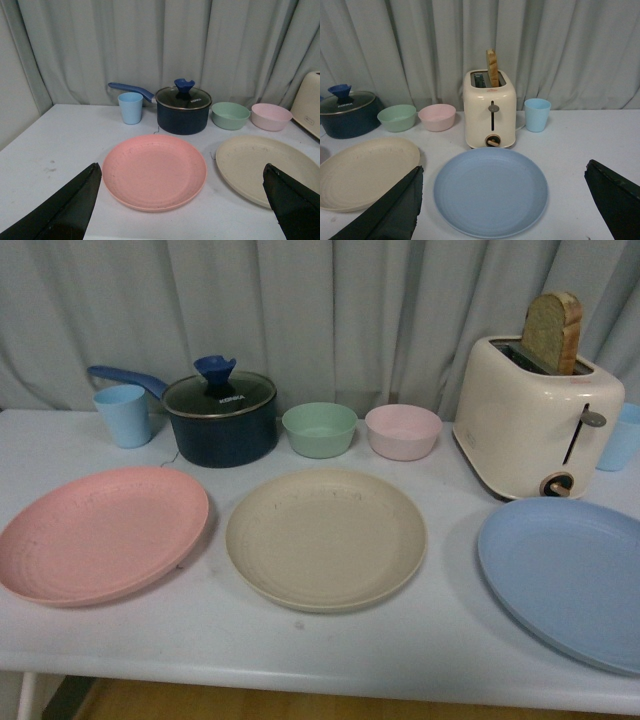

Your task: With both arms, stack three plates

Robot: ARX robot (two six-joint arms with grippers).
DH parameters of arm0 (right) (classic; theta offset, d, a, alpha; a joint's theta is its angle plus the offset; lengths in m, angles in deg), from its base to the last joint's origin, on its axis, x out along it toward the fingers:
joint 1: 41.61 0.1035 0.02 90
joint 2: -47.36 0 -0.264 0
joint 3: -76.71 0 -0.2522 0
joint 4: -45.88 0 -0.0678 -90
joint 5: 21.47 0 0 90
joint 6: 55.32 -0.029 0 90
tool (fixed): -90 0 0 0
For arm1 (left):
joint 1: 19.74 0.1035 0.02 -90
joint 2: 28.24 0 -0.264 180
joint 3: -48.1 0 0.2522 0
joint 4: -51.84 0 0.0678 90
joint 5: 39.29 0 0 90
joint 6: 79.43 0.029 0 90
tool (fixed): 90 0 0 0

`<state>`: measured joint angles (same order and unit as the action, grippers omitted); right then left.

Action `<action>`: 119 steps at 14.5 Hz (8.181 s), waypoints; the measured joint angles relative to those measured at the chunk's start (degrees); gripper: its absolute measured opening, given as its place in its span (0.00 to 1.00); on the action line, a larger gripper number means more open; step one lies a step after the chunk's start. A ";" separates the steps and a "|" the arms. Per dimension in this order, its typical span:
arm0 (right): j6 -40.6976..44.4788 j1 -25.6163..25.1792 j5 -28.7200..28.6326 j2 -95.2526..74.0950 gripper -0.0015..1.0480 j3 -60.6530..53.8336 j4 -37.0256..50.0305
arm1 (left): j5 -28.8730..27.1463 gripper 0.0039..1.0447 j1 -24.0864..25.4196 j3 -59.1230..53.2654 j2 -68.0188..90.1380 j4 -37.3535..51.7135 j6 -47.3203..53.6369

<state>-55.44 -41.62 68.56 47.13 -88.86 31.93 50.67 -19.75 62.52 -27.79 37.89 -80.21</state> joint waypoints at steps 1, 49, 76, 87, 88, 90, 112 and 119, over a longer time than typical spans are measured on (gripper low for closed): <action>-0.02 0.00 0.00 0.00 0.94 0.00 -0.04 | -5.86 0.94 -2.62 3.37 3.48 -9.88 -2.43; 0.02 0.00 0.00 0.00 0.94 0.00 -0.02 | -6.73 0.02 17.94 62.20 110.09 12.04 2.54; 0.02 0.00 0.00 0.00 0.94 0.00 -0.02 | -10.36 0.02 -16.98 63.67 117.90 15.85 -13.73; 0.02 0.00 0.00 -0.02 0.94 0.00 -0.02 | -11.21 0.93 -26.40 53.02 95.32 30.05 -13.62; 0.02 0.00 0.00 -0.02 0.94 0.00 0.00 | -13.90 0.93 -32.20 49.22 92.19 33.70 -10.69; 0.02 0.00 -0.07 -0.02 0.94 0.00 -0.17 | -31.41 0.70 -37.35 35.41 84.96 49.35 -2.82; 0.00 0.00 0.00 -0.02 0.94 0.00 0.00 | 0.04 0.01 -0.11 -0.04 20.11 20.90 -0.02; 0.00 0.00 0.00 -0.02 0.94 0.00 -0.02 | 0.02 0.01 -0.11 -0.04 10.38 10.97 -0.02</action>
<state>-55.44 -41.62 68.56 47.11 -88.86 31.91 50.69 -19.86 62.48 -17.41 48.86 -80.23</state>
